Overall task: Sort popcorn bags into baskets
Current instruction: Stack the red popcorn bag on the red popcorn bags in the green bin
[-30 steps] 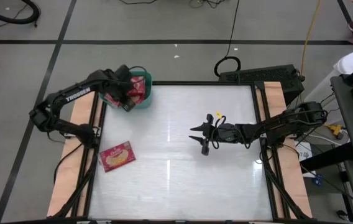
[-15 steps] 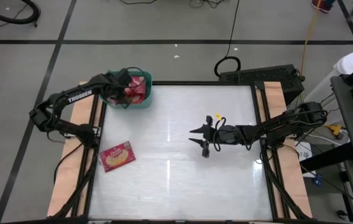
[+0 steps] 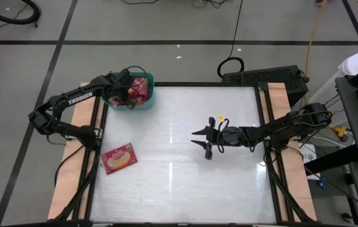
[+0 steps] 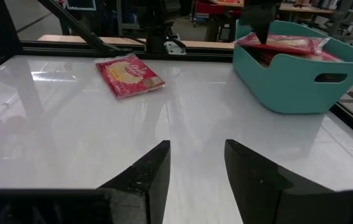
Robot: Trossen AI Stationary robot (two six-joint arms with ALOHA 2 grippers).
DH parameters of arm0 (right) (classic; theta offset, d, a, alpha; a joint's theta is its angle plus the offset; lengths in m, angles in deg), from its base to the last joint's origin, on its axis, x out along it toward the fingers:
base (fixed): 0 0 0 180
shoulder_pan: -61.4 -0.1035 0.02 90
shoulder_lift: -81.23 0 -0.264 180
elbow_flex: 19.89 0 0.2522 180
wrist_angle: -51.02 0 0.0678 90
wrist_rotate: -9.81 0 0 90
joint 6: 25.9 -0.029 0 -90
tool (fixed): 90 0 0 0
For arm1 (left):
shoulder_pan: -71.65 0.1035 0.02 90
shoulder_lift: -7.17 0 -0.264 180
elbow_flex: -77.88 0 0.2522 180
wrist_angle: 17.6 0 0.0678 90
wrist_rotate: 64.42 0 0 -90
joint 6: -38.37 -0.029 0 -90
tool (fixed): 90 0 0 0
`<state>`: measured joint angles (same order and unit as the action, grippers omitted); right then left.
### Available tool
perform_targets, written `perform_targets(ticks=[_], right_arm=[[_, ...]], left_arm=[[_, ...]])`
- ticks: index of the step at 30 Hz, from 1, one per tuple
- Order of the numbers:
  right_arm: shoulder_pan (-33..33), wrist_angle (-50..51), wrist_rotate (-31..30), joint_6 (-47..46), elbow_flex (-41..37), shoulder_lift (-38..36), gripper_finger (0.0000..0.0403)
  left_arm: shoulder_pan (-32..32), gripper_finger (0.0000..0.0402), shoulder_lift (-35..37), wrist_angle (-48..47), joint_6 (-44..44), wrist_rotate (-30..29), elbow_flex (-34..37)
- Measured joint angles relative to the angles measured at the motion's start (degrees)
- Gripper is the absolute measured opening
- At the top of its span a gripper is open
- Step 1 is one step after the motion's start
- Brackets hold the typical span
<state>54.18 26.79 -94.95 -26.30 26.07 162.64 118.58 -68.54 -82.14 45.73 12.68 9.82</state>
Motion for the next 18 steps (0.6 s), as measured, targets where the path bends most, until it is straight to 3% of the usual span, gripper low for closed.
perform_targets(ticks=[5,11,14,18], right_arm=[[0.0,-0.8,0.0,1.0,0.0,0.0,0.0144],[0.0,-0.8,0.0,1.3,0.0,0.0,0.0144],[0.0,-0.8,0.0,1.3,0.0,0.0,0.0144],[0.0,-1.0,0.0,3.1,0.0,0.0,0.0144]], left_arm=[[0.5,0.0014,0.0,5.3,0.7,-8.8,1.2],[4.5,0.0015,0.0,9.2,-1.8,-7.3,1.3],[3.9,0.0006,0.5,5.1,1.2,-3.1,1.1],[2.1,0.0008,0.3,5.4,3.2,-3.3,2.0]])
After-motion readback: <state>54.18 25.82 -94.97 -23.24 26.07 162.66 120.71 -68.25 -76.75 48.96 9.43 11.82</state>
